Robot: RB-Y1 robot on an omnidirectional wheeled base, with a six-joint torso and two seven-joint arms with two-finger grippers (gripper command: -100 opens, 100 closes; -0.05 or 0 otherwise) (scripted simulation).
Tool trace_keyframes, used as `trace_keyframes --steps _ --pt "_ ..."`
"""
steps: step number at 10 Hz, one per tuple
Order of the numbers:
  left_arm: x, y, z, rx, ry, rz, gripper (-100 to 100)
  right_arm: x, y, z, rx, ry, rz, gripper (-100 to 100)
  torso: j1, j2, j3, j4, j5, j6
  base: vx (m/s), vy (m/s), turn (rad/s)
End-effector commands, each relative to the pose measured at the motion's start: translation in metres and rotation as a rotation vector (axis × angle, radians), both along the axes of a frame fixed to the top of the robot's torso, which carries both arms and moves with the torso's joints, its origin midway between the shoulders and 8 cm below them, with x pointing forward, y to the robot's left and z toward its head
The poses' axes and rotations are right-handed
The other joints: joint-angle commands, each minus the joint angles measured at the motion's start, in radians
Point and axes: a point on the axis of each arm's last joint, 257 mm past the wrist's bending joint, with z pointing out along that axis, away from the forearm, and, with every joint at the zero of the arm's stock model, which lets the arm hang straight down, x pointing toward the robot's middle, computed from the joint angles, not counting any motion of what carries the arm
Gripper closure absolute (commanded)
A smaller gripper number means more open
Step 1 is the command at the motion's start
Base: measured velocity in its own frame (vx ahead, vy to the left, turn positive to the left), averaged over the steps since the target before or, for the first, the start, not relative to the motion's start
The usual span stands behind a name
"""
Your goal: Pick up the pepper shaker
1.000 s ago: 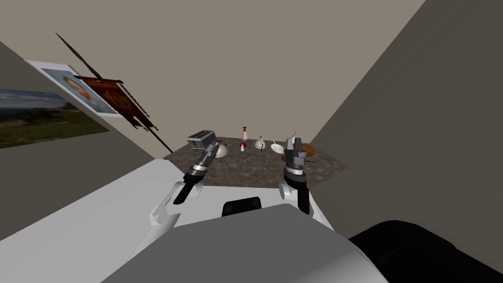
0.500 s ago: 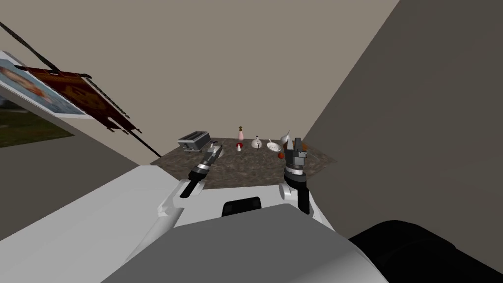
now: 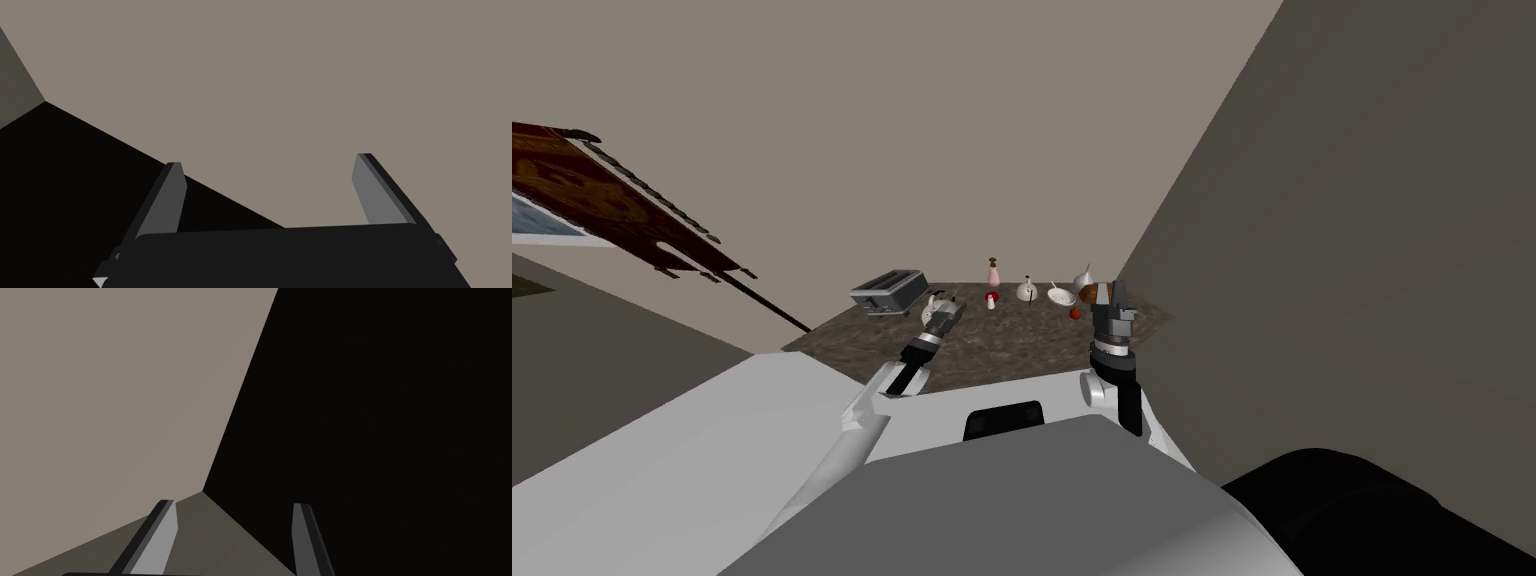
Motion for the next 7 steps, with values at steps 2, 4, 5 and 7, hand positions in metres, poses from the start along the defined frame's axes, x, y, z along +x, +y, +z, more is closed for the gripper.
trace_keyframes --steps 2,4,5,7 --pt "0.012 0.007 -0.025 0.053 0.048 0.040 -100 0.000 0.000 0.000 0.000 0.000 0.000 0 0.000 0.000 0.000 0.000 0.000 -0.001 0.017 -0.001 -0.105" --pt "0.017 0.014 -0.042 0.082 0.082 0.064 -100 0.000 0.000 0.000 0.000 0.000 0.000 0 -0.001 -0.001 0.000 0.000 0.000 0.000 0.028 -0.008 -0.180" --pt "0.022 0.021 -0.056 0.109 0.111 0.087 -100 0.000 0.000 0.000 0.000 0.000 0.000 0 0.000 0.000 0.000 0.000 0.000 -0.001 0.030 -0.007 -0.145" --pt "0.028 0.035 -0.083 0.158 0.169 0.132 -100 0.000 0.000 0.000 0.000 0.000 0.000 0 -0.001 -0.002 -0.001 0.000 0.000 -0.001 0.055 -0.019 -0.235"
